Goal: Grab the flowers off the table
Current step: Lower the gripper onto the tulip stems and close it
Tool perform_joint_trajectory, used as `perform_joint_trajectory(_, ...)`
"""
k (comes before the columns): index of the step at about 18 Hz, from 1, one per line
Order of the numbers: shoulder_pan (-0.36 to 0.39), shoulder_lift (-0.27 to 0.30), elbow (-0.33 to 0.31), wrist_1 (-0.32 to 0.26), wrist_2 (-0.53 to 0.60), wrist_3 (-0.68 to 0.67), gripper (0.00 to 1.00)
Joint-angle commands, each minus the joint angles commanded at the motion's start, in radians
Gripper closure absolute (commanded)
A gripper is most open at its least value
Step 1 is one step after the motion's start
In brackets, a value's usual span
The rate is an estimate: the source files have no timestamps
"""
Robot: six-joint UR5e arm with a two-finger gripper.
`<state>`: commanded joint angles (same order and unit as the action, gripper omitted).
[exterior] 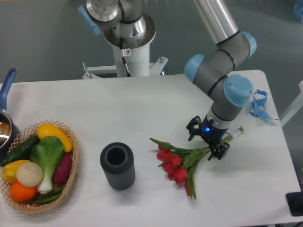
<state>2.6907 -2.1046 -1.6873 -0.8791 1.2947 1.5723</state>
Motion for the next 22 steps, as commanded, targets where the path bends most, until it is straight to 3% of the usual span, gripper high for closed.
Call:
perform_joint_trajectory(5,-0.005,-0.026,-0.002,0.046,0.003,-0.008,0.00)
perform_joint_trajectory(10,-0.011,-0.029,-0.003,0.046,0.003,-0.008,0.00)
perform_joint_trajectory(12,-0.012,-0.028,-0.005,0.046,0.005,-0.008,0.27)
perform_joint_trajectory(17,-0.012,-0.026,-0.006,0.048,0.021,-0.006,0.39)
perform_joint_trajectory(20,-0.012,-0.025,-0.006,0.046,0.023,-0.006,0.57)
perform_joint_trajectory(22,-0.012,-0.020,-0.011,0.046,0.021,-0.006,0.60)
